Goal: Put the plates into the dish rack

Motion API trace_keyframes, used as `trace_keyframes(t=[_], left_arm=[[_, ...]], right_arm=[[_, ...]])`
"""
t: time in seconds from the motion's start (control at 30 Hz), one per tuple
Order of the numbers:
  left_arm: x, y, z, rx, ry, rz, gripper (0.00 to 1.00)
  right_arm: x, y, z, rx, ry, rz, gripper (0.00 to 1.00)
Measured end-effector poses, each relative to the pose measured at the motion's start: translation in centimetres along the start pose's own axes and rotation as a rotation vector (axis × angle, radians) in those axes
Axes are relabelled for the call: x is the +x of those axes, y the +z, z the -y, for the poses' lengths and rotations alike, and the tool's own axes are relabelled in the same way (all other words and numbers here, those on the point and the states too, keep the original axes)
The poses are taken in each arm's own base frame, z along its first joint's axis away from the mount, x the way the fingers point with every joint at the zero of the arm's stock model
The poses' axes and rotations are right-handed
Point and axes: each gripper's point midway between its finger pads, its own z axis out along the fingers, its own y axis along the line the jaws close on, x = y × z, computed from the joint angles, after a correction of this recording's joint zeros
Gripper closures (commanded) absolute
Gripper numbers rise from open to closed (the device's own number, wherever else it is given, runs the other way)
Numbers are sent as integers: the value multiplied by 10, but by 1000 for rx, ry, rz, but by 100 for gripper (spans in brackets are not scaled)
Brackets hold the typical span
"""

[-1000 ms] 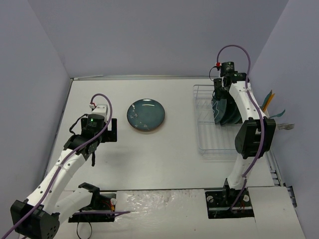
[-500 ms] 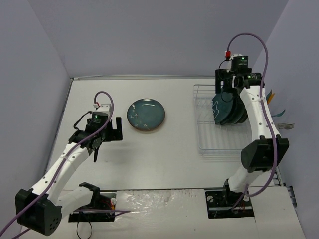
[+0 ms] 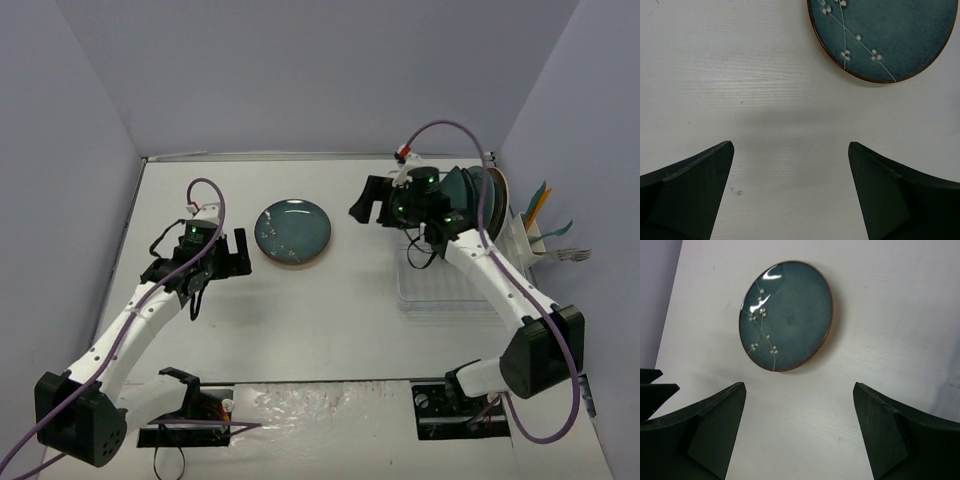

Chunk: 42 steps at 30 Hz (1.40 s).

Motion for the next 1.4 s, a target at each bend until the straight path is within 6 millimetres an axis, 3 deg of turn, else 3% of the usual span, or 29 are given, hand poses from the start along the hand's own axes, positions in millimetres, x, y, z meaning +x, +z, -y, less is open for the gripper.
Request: trace_keyframes(t=[0.1,0.27,0.57,0.77,0.83,1.03,1.4], left_arm=[[-3,-7,-2,-1,-2,23,3],[-8,-27,-8,0,7,76,3],[-2,-51,-23,-29,42,125,3],[8,-47,-28,-46,51,107,3],[11,-45,-29,-50,53,96,3],[13,-41,-31,-60,61,82,3],[14,-39,-31,-62,67,74,3]], right_arm=[[29,38,-6,-29,73,-59,15],[69,96,0,-14,160,-127,16],[112,161,25,40,268,-182,25],[102,173,21,19,283,-149,53],[101,174,21,16,283,-144,68],[105,174,29,50,285,-153,97],[109,164,28,71,290,-181,100]])
